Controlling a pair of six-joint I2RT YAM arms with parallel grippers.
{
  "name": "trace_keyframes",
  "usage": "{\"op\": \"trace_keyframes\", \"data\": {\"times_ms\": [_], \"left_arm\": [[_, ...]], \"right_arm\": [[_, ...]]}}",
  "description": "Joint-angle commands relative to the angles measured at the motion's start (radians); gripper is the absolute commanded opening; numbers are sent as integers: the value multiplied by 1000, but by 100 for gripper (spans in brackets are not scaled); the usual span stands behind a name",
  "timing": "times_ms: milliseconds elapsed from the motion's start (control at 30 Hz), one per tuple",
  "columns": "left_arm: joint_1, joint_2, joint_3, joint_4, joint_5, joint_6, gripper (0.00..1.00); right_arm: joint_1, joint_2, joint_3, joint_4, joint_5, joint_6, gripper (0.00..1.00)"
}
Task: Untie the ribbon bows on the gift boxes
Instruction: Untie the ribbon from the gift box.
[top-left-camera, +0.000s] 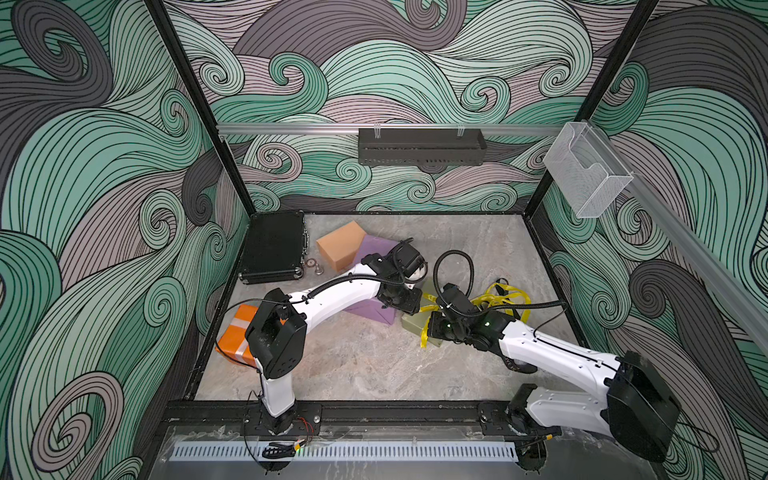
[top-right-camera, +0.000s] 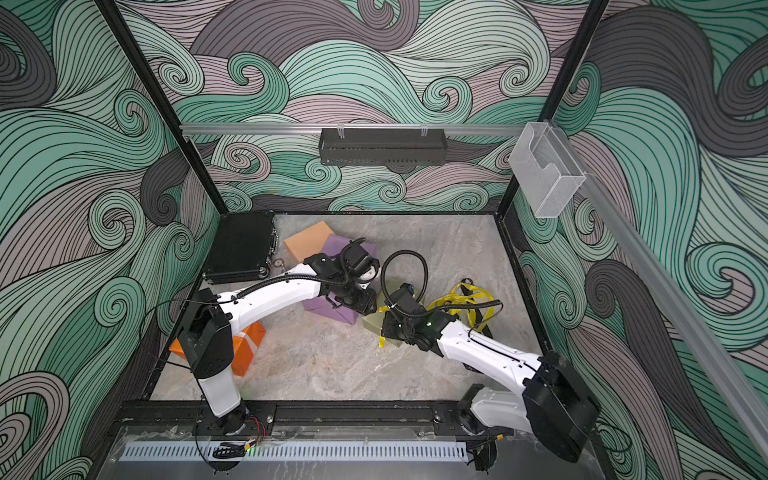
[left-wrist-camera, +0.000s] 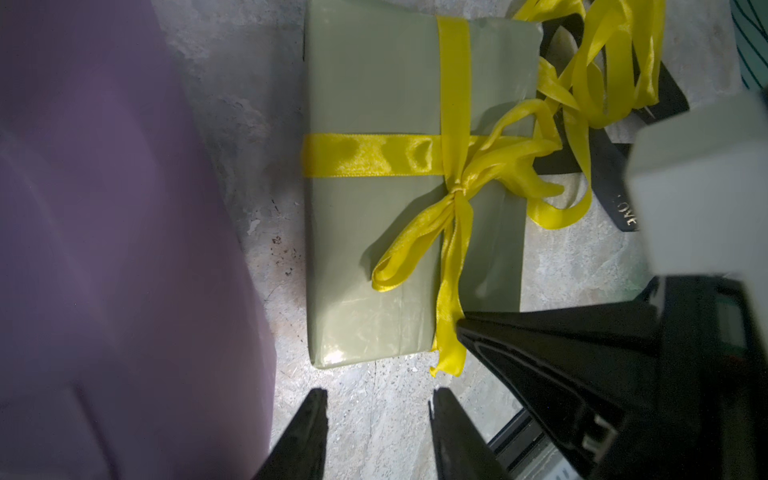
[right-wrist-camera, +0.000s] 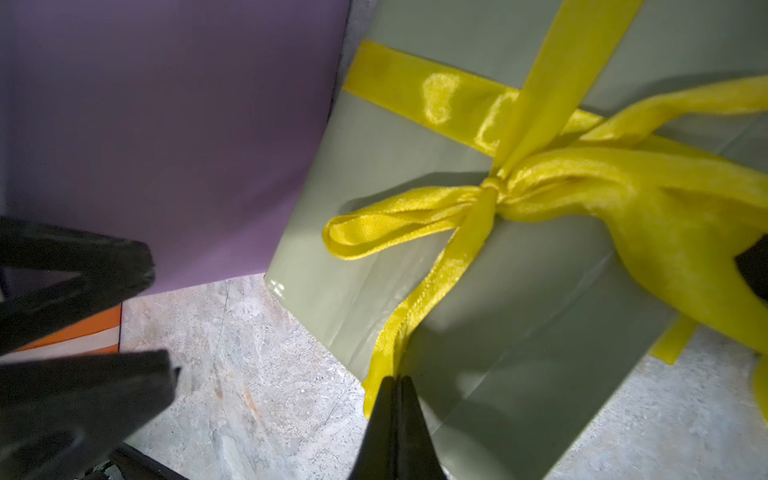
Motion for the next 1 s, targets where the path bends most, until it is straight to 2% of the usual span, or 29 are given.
{"op": "trace_keyframes", "data": {"times_ms": [0, 267, 367, 467, 967], "left_arm": [[-9, 27, 39, -25, 6, -12, 42], [-19, 55, 47, -29, 12, -12, 41], [-27, 69, 52, -36, 10, -11, 38], [-35, 77, 56, -40, 3, -11, 31], [-46, 144, 74, -56, -40, -32, 19]], "right_arm": [[9, -41, 12, -48, 19, -15, 0], [9, -183, 3, -50, -45, -35, 0], [9, -208, 15, -77, -63, -49, 0], [9, -255, 20, -99, -35, -53, 0], [-21, -338, 99, -149, 4, -111, 0]]}}
